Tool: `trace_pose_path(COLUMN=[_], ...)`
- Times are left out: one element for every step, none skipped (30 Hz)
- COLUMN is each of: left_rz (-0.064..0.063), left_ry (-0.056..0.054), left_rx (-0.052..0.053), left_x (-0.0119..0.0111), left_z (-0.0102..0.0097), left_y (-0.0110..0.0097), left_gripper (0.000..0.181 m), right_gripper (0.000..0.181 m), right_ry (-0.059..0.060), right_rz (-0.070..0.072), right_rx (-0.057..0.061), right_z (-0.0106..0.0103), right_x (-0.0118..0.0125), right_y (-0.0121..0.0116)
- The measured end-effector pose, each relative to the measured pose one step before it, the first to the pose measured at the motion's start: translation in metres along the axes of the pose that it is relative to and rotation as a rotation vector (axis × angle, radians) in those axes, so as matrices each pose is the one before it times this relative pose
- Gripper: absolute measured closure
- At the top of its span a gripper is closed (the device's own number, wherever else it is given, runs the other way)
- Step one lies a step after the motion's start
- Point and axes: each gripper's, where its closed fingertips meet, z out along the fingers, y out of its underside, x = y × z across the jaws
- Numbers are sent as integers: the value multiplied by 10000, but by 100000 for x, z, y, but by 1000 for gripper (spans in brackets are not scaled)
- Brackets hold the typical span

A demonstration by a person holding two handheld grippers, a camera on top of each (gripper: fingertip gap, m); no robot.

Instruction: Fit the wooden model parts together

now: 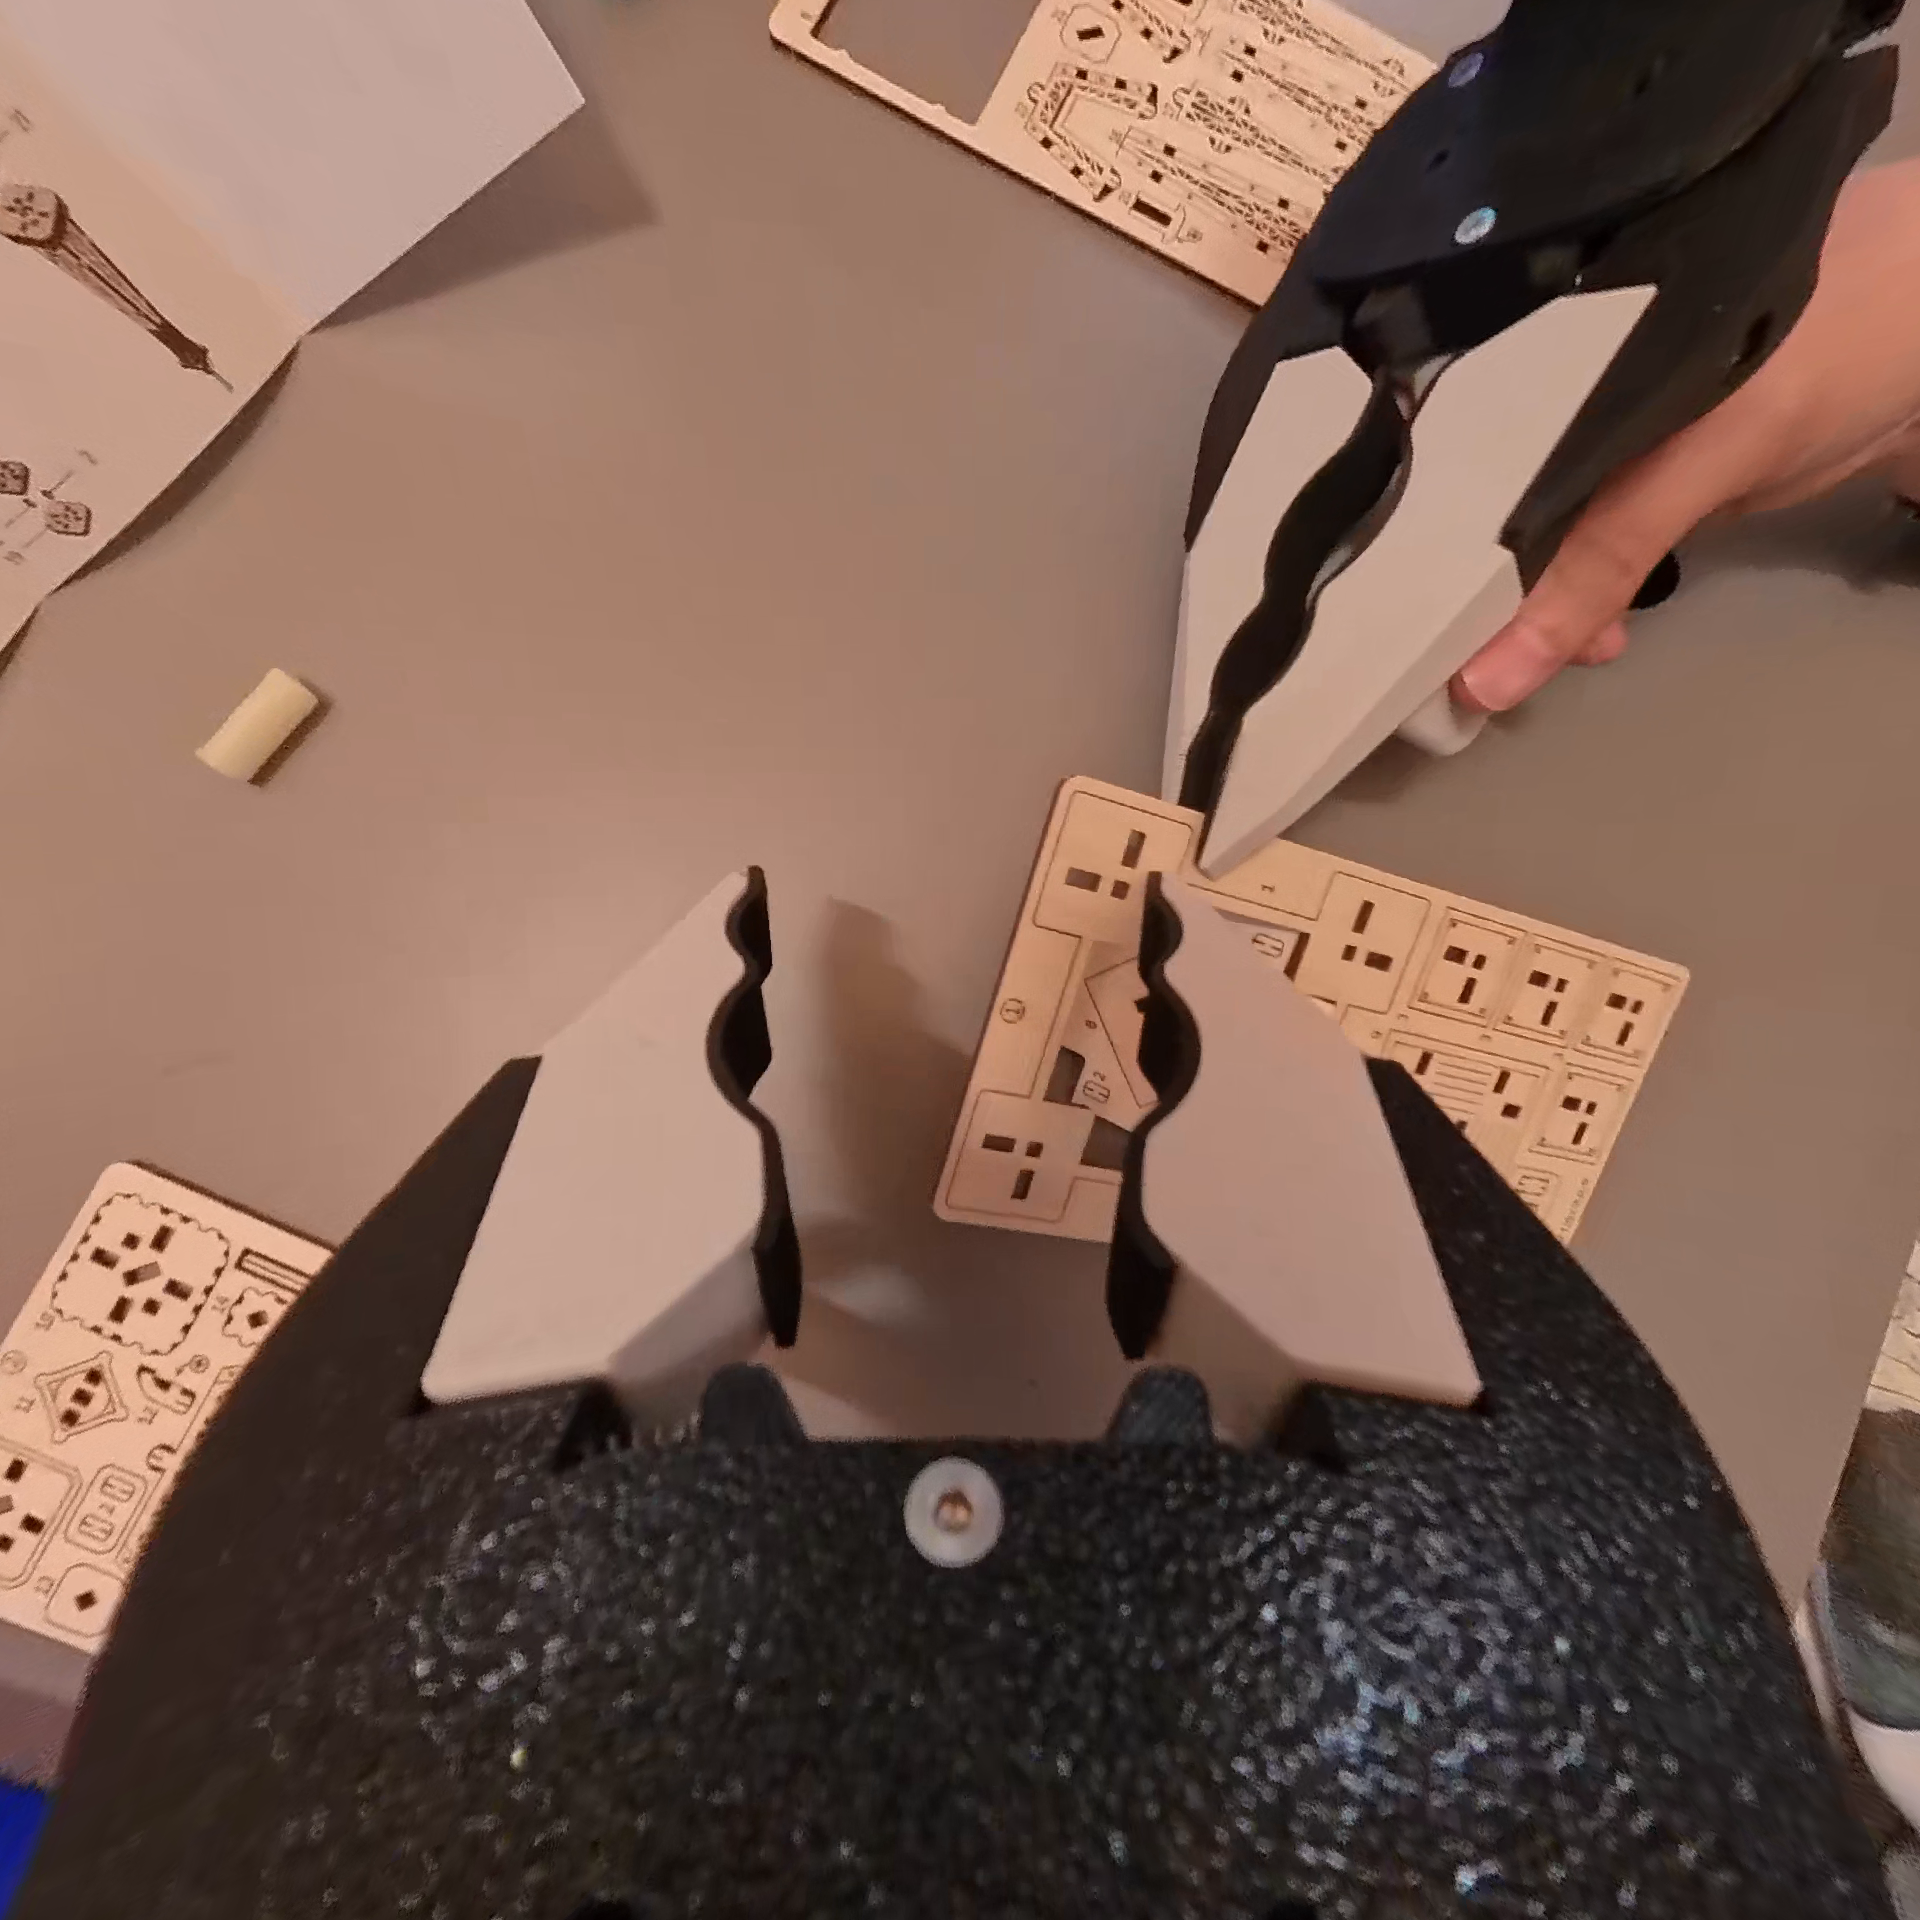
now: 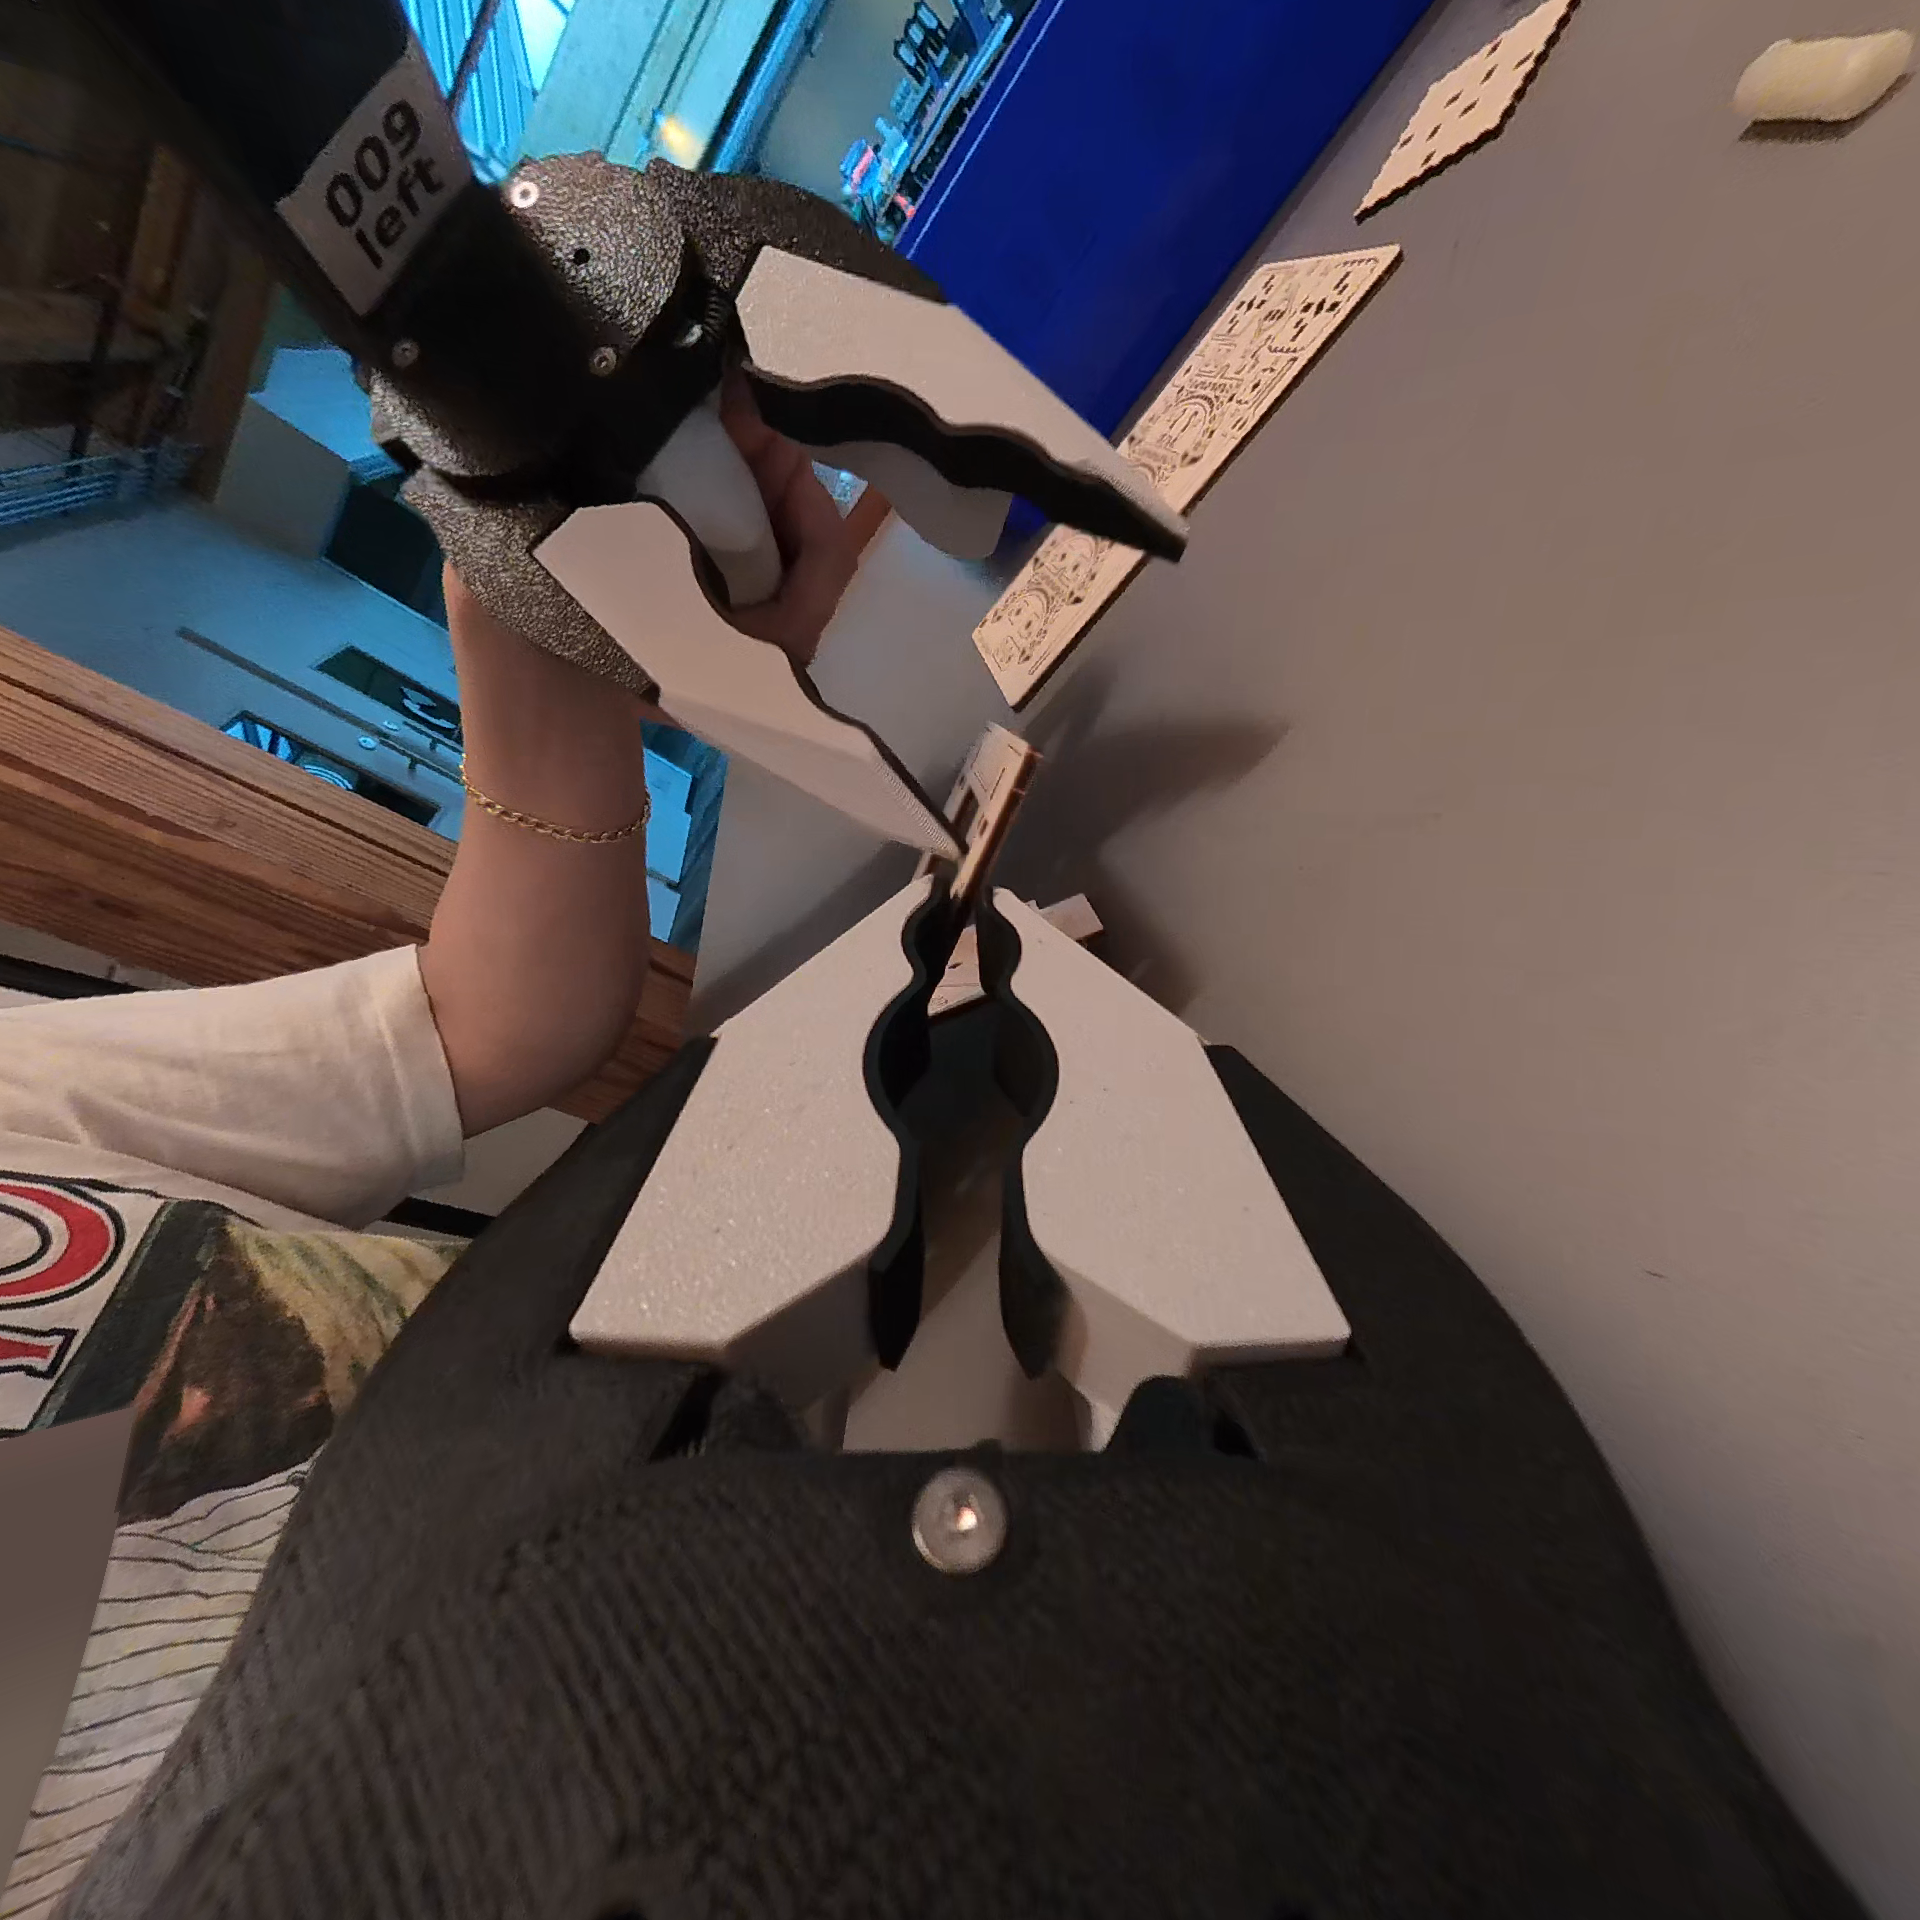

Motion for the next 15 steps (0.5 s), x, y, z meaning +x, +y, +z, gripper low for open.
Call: trace_pose_path(left_rz=[-58,16,57,51,51,47,19,-25,-99,-130,-90,-16,34,34,6], left_ry=[39,52,-1,-32,24,93,119,113,63,20,-7,-2,7,-1,-32], left_rx=[-23,-36,-41,-38,-23,-5,-5,-15,3,3,-18,-51,-37,10,49], left_x=[2,102,71,25,98,149,133,51,-86,-168,-145,-40,36,46,-7], left_z=[57,88,61,36,-2,17,51,114,179,207,238,222,182,107,30], left_y=[1,41,77,73,65,73,97,148,107,106,126,185,157,57,-17], left_gripper=[112,114,115,115,117,118,118,117,116,117,117,117,117,118,118], right_gripper=[178,178,178,178,177,178,178,177,177,176,175,172,168,167,166], right_ry=[-35,-13,-18,-5,-17,-28,-41,-21,0,33,-4,-26,-7,-12,2], right_rz=[8,37,38,31,27,60,80,97,60,-5,-31,6,30,12,6], right_rx=[9,-30,-54,-56,-58,-74,-95,-142,-155,-109,-117,-178,-180,-125,-43], right_z=[-22,-2,31,38,36,14,33,53,48,57,47,75,80,42,23], right_x=[-43,19,12,20,-6,-4,2,41,42,19,-56,-52,-13,-24,9], right_y=[-3,55,76,79,96,151,170,238,258,183,199,295,304,209,60])
